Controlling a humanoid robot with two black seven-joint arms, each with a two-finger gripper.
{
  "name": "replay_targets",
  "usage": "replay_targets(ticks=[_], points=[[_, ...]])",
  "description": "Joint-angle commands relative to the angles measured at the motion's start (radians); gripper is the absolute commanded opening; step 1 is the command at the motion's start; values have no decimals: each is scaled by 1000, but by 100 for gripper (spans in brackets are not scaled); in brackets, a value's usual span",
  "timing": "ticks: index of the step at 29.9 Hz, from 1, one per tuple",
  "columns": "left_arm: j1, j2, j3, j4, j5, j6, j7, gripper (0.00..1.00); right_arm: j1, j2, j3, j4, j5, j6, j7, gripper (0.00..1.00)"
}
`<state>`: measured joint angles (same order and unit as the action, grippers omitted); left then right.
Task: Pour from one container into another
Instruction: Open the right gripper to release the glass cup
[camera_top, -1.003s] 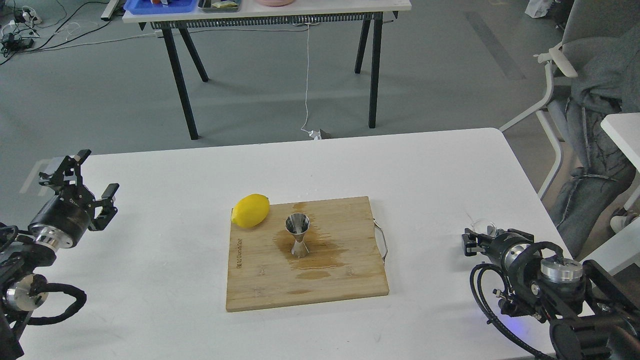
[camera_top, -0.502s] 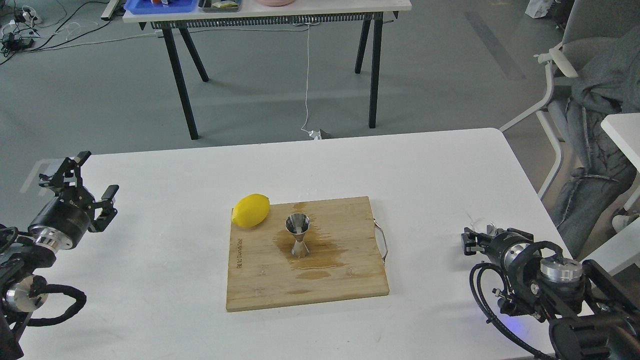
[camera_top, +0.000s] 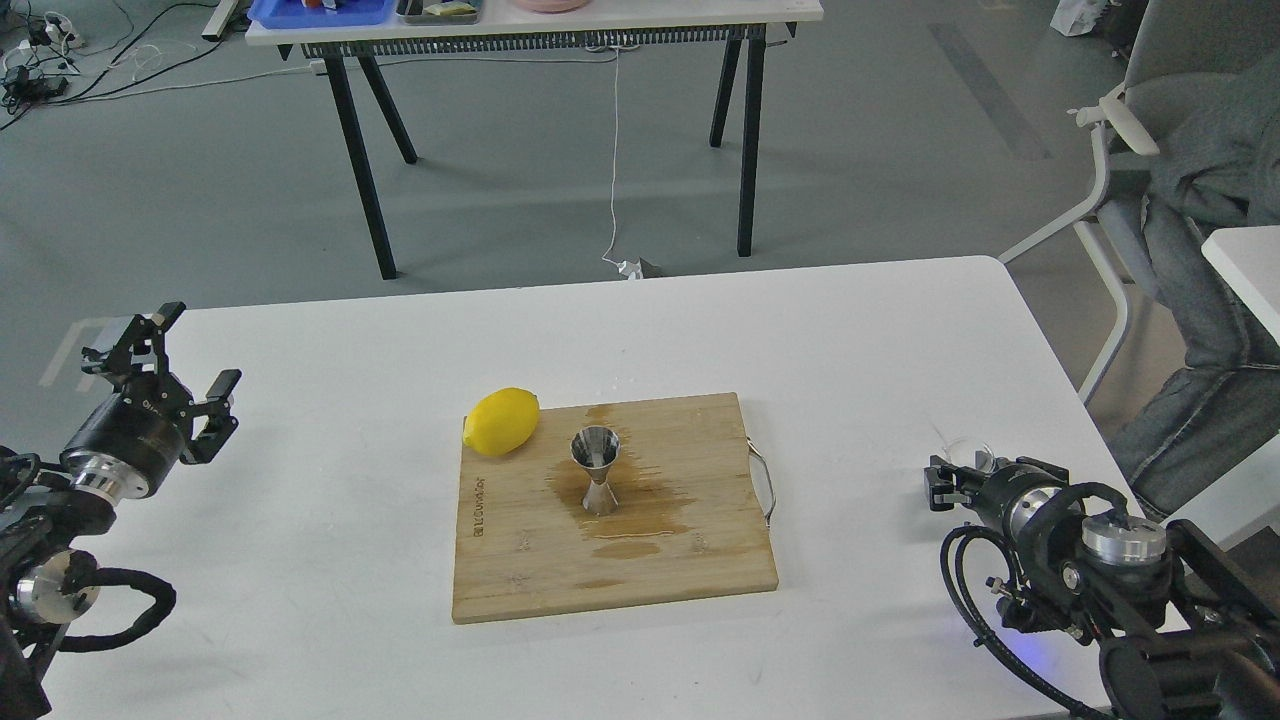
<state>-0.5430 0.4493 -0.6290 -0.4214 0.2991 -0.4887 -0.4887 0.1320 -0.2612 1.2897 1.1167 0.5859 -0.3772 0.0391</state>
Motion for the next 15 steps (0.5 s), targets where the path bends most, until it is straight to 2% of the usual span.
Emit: replay_targets(ticks=[1,15], points=[[0,0,0,0,0,0,0,99,0,0,-3,0,0,0,-1,72],[1,-1,0,1,0,0,0,99,0,0,-4,0,0,-3,-1,85]])
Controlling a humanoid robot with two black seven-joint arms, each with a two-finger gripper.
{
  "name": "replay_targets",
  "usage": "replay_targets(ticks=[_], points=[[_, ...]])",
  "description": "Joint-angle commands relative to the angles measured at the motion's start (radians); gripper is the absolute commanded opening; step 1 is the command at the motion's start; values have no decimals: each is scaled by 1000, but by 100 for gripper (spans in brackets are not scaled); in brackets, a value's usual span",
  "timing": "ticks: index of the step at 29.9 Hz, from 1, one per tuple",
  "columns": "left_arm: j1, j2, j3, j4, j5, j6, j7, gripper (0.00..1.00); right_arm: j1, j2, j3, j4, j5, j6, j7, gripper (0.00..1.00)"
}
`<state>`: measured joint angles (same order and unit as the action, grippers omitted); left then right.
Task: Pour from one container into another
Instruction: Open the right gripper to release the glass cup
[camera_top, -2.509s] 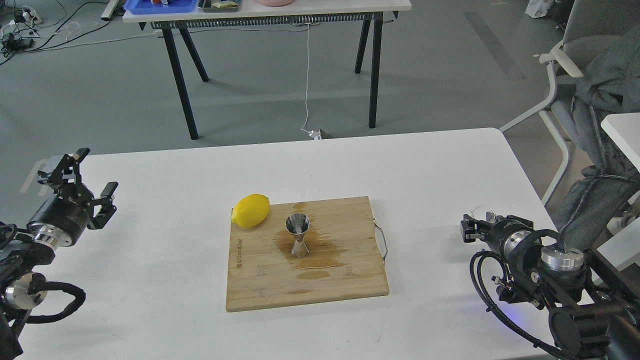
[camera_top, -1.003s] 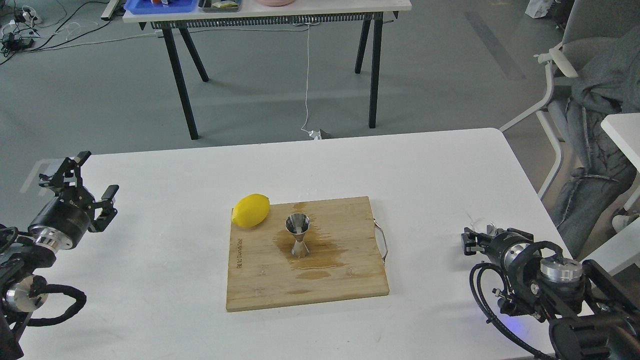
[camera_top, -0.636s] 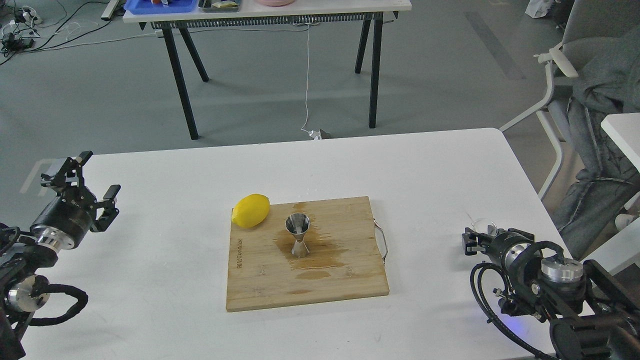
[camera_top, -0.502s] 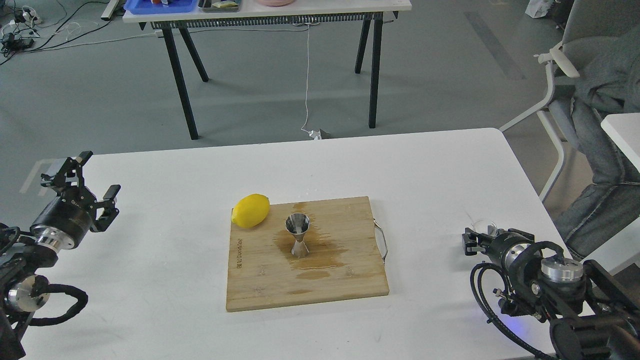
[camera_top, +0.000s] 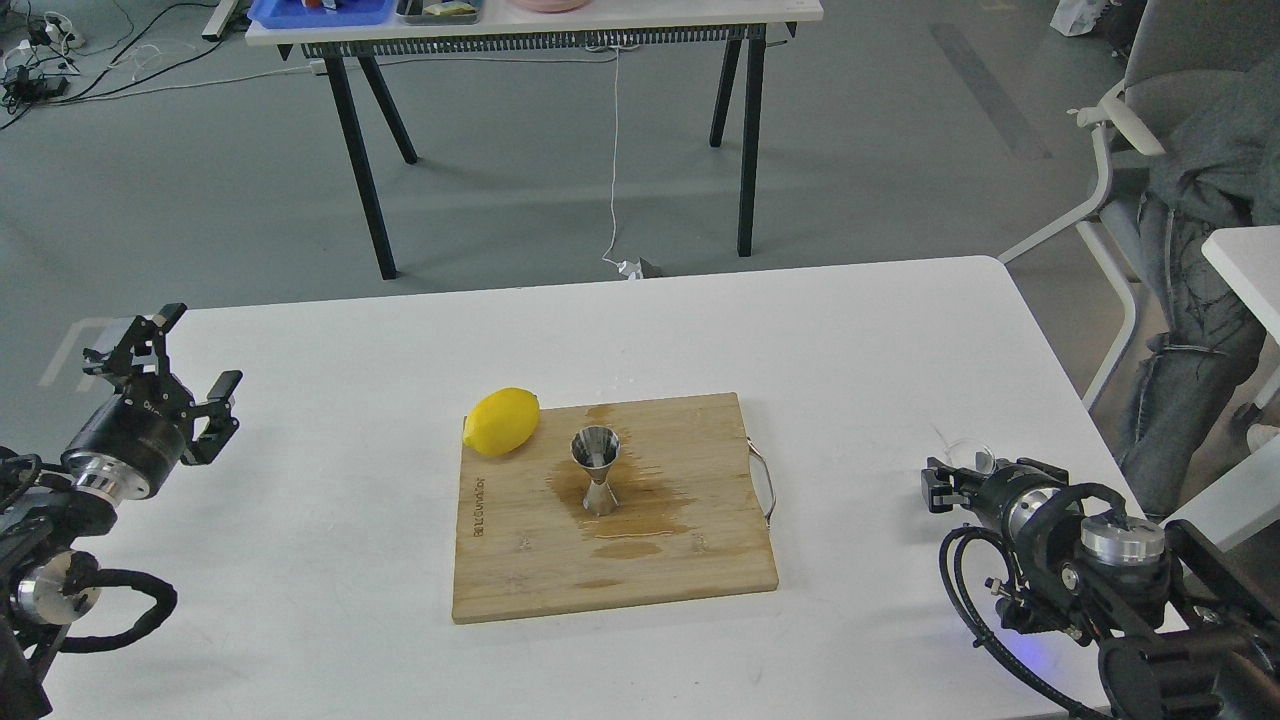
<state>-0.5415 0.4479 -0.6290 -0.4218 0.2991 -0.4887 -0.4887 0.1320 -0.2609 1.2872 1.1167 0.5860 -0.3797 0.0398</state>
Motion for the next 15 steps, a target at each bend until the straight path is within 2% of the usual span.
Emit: replay_targets(ticks=[1,15], points=[[0,0,0,0,0,0,0,99,0,0,-2,0,0,-1,-1,87],[0,0,0,0,0,0,0,99,0,0,1,3,0,-2,-1,93]])
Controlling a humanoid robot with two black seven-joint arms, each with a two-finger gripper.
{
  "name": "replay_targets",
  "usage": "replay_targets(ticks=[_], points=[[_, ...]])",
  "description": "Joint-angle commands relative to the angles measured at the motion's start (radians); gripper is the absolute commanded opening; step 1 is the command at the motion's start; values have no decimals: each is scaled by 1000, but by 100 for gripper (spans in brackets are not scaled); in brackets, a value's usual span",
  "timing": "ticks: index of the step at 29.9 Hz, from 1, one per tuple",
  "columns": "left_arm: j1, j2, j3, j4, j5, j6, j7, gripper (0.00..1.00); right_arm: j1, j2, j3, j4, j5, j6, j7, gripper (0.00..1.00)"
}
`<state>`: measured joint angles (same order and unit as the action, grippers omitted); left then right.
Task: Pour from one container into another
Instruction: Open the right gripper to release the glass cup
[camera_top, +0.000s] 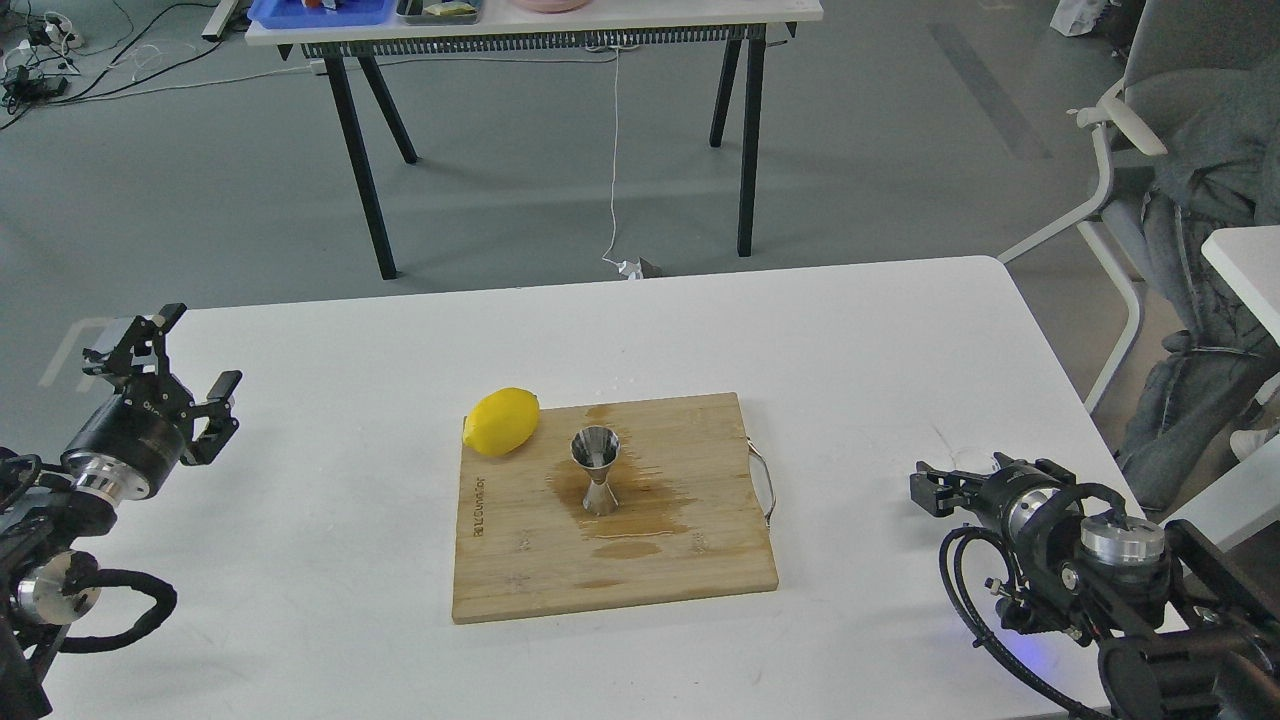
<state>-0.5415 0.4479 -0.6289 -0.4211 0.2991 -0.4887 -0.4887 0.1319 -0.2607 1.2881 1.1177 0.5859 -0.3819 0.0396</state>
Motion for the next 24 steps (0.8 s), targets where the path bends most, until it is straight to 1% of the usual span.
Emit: replay_targets(ticks=[1,24], points=[[0,0,0,-1,0,0,0,99,0,0,2,2,0,0,-1,94],[2,0,0,-1,0,0,0,99,3,-5,28,14,6,-2,-1,96]])
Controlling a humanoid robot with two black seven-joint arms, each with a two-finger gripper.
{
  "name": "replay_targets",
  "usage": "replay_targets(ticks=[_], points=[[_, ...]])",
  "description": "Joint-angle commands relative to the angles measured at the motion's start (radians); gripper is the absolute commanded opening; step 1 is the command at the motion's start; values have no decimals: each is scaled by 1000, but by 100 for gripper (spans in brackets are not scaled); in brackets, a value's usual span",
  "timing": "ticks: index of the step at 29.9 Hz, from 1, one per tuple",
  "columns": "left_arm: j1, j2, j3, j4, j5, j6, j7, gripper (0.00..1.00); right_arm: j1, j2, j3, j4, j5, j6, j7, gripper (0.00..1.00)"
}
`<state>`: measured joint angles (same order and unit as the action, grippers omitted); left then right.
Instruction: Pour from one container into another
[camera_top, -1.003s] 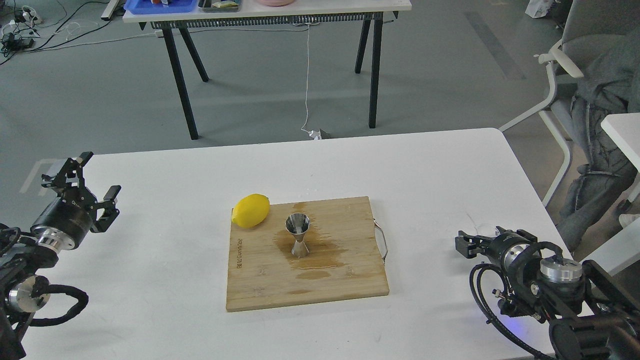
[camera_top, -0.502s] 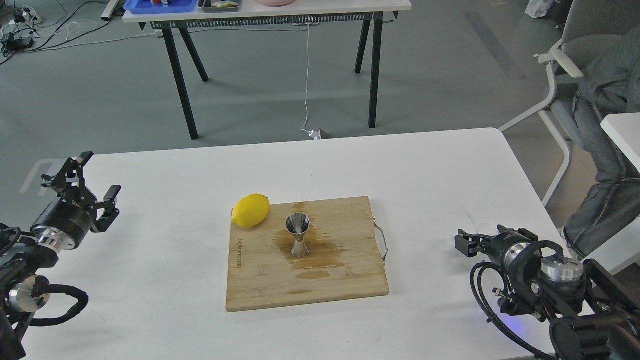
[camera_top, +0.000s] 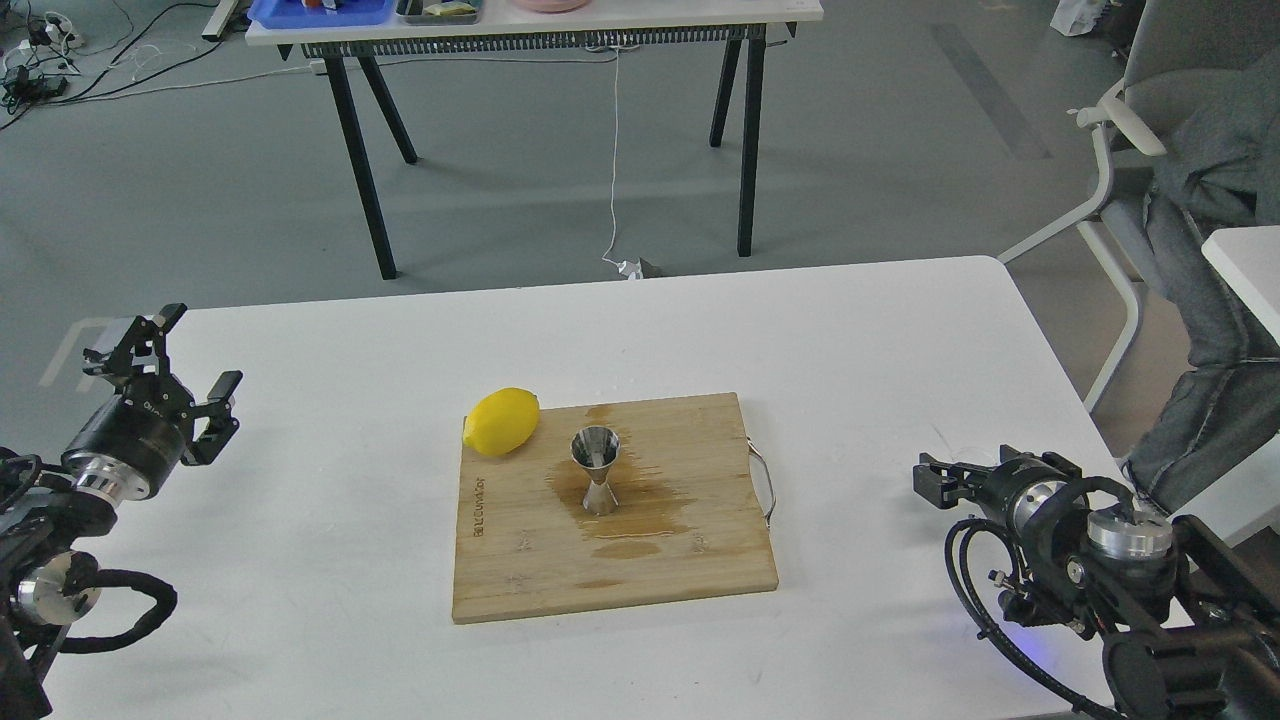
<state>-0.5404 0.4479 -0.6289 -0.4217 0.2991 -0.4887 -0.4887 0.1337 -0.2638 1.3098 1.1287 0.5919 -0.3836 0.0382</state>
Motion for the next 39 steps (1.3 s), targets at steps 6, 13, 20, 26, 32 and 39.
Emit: replay_targets(ticks=[6,13,20,26,32,39], points=[[0,0,0,0,0,0,0,99,3,-5,20,29,2,-1,-1,96],[0,0,0,0,0,0,0,99,43,-9,26,46,-9,6,0,99],[0,-1,0,0,0,0,0,99,255,-86,-39,34,-59,18,-3,99],[-7,-9,2,-3,0,0,0,99,388,-138,-233,36,-289,185,-6,99],[-16,-3,0,-14,0,0,0,99,360,-198,-262,11,-435,627,-20,99],[-30,-5,-3,-17,-3,0,0,99,274,-218,-248,-219,-485,872,-35,99]])
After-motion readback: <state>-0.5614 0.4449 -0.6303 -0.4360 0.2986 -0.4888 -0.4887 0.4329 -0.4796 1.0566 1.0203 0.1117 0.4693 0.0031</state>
